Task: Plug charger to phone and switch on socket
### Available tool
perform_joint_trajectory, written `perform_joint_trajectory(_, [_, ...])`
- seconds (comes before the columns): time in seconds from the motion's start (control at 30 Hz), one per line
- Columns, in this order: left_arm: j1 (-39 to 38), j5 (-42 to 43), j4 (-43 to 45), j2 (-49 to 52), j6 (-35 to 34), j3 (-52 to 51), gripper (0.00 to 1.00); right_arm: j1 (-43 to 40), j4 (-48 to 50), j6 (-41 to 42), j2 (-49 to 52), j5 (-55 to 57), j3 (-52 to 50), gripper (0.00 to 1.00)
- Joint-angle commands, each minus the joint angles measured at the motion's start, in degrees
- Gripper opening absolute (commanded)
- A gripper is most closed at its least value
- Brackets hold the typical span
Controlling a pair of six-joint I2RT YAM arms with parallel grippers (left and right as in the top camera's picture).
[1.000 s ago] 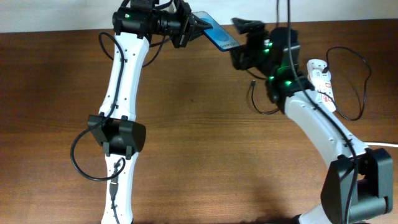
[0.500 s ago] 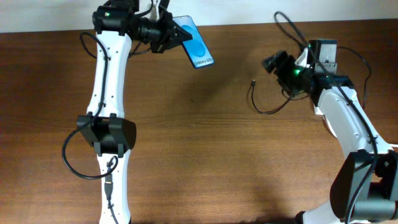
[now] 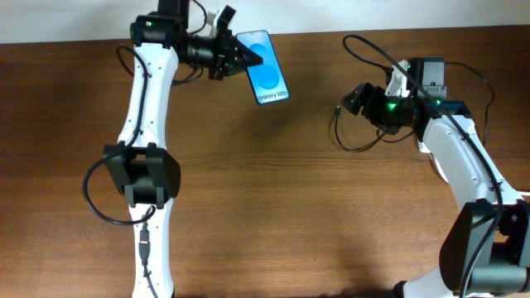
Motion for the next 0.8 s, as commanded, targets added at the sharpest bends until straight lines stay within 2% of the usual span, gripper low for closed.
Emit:
perform_joint_trajectory(0.0, [0.57, 16.00, -1.90, 0.50, -1.38, -1.31, 0.00, 0.00, -0.02, -0.74, -0.66, -1.49, 0.26, 0.85])
perform_joint_trajectory(0.23, [0.66, 17.51, -11.76, 0.50, -11.23, -1.31, 0.00, 0.00, -0.09, -0.61, -0.66, -1.51, 0.26, 0.85])
perform_joint_trajectory(0.47, [0.68, 17.84, -14.05, 0.48, -27.93, -1.29, 0.00, 0.00, -0.28, -0.61, -0.66, -1.49, 0.26, 0.85])
perform_joint_trajectory(0.67, [1.05, 17.81, -13.92, 0.48, -28.30, -1.29, 0.00, 0.00, -0.83, -0.63, -0.66, -1.40, 0.26, 0.85])
perform_joint_trajectory(0.77, [1.03, 17.73, -13.11, 0.48, -23.23, -1.29, 0.00, 0.00, -0.83, -0.68, -0.66, -1.20, 0.26, 0.85])
